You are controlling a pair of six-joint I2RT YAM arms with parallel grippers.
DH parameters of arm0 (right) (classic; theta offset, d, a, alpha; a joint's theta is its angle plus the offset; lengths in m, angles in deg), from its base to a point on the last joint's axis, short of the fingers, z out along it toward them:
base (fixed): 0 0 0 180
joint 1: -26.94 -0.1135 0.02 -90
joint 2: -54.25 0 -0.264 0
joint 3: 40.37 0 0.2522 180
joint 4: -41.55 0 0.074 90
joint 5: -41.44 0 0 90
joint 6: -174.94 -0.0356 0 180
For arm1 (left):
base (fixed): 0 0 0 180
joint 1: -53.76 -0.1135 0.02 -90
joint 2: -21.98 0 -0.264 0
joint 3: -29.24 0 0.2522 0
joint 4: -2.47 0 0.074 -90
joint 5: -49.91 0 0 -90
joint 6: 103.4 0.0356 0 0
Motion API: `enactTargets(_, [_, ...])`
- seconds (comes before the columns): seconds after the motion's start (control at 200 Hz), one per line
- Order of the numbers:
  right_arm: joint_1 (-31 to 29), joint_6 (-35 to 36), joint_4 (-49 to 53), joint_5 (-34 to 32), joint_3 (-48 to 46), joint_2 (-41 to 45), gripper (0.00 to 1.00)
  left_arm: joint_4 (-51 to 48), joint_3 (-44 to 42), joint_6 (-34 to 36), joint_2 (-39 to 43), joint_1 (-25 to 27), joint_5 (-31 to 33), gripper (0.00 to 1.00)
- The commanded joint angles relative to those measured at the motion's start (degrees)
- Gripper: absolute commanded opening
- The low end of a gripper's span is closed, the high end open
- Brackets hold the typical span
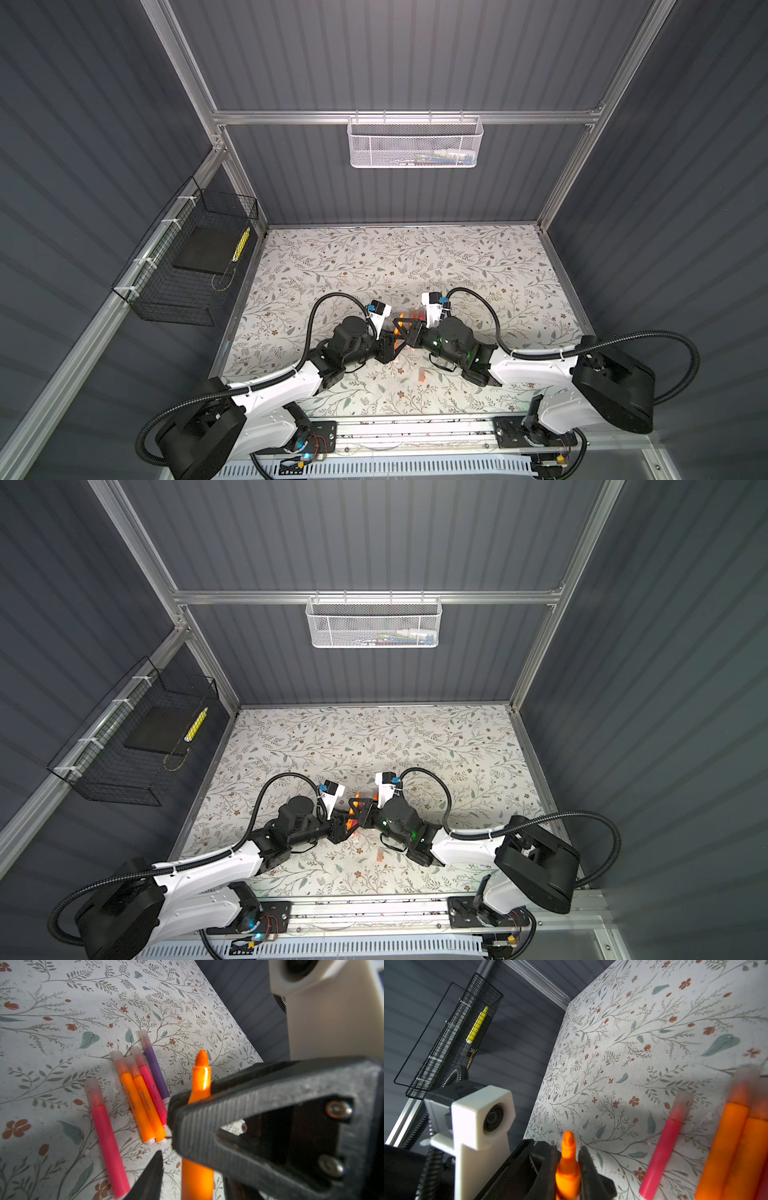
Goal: Insert the pens into the pen caps
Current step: 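Raise the orange marker upright with the left gripper while the right gripper approaches, then move the right gripper back over the pale pink cap nearer the robot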
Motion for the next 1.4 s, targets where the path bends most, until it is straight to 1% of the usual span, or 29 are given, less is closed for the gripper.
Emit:
enactTargets(0.0, [-0.86,0.86,-0.22,0.08,1.46,0.43,0.05,2.92,-0.37,0.57,0.12,0.48,-0.58,0.47])
enactTargets(0.035, [-0.93,0.88,-0.26,0.06,1.5,0.34,0.05,3.05,-0.46,0.6,0.1,0.48,-0.57,0.46])
enactTargets(0.08, [-0.95,0.88,-0.35,0.06,1.5,0.26,0.05,3.07,-0.53,0.61,0.35,0.43,-0.46,0.41])
enactTargets(0.18, [-1.04,0.83,-0.52,0.01,1.48,0.31,0.05,3.03,-0.62,0.38,0.62,0.43,-0.11,0.26])
enactTargets(0.26, [-1.13,0.88,-0.62,-0.09,1.32,0.42,0.05,2.84,-0.59,0.34,0.78,0.48,0.11,0.15])
enactTargets(0.35, [-1.13,0.88,-0.61,-0.27,1.21,0.61,0.04,2.72,-0.68,0.33,0.92,0.48,0.26,0.1])
enactTargets(0.46, [-1.23,0.87,-0.75,-0.58,1.0,0.76,0.04,2.76,-0.74,0.11,1.08,0.55,0.4,0.08])
enactTargets(0.54, [-1.22,0.93,-0.73,-0.9,0.85,0.81,0.04,2.71,-0.73,0.11,1.08,0.55,0.37,0.08])
enactTargets(0.595, [-1.22,1.04,-0.7,-1.47,0.69,1.08,0.04,2.76,-0.75,0.28,1.03,0.5,0.26,0.15])
enactTargets(0.665, [-1.22,1.3,-0.57,-2.42,0.33,1.53,0.04,2.62,-0.73,0.32,1.06,0.56,0.31,0.31])
enactTargets(0.75, [-1.22,1.74,0.31,-3.95,0.0,2.46,0.04,2.62,-0.75,0.48,1.14,0.54,0.27,0.34])
enactTargets(0.825, [-1.22,1.87,0.87,-5.07,-0.44,3.13,0.05,2.46,-0.73,0.6,1.18,0.52,0.11,0.33])
enactTargets(0.89, [-1.22,2.11,0.93,-5.28,-0.5,3.42,0.05,2.34,-0.63,0.64,1.19,0.51,-0.09,0.29])
enactTargets(0.96, [-1.22,2.24,1.16,-5.12,-0.31,3.2,0.05,2.33,-0.61,0.6,1.36,0.53,-0.12,0.23])
enactTargets(1.015, [-1.22,2.17,1.29,-5.21,-0.03,2.83,0.05,2.18,-0.61,0.47,1.53,0.55,0.01,0.16])
enactTargets(1.1, [-1.22,1.97,1.22,-5.01,0.23,2.2,0.07,1.91,-0.73,0.38,1.98,0.54,0.46,0.08])
enactTargets(1.166, [-1.22,2.09,1.16,-4.57,0.48,1.9,0.13,1.55,-0.75,0.33,2.38,0.54,1.05,0.0])
enactTargets(1.241, [-1.22,2.63,1.46,-4.65,0.33,2.31,0.31,-0.27,-0.43,0.34,2.85,0.56,2.91,0.0])
enactTargets(1.306, [-1.22,3.3,2.5,-5.75,-0.46,3.75,0.45,-3.81,0.14,-0.06,3.47,0.49,7.03,0.0])
enactTargets(1.391, [-1.14,4.44,6.07,-8.14,-2.15,7.48,0.54,-7.21,-0.02,-1.56,4.77,-0.05,13.68,0.0])
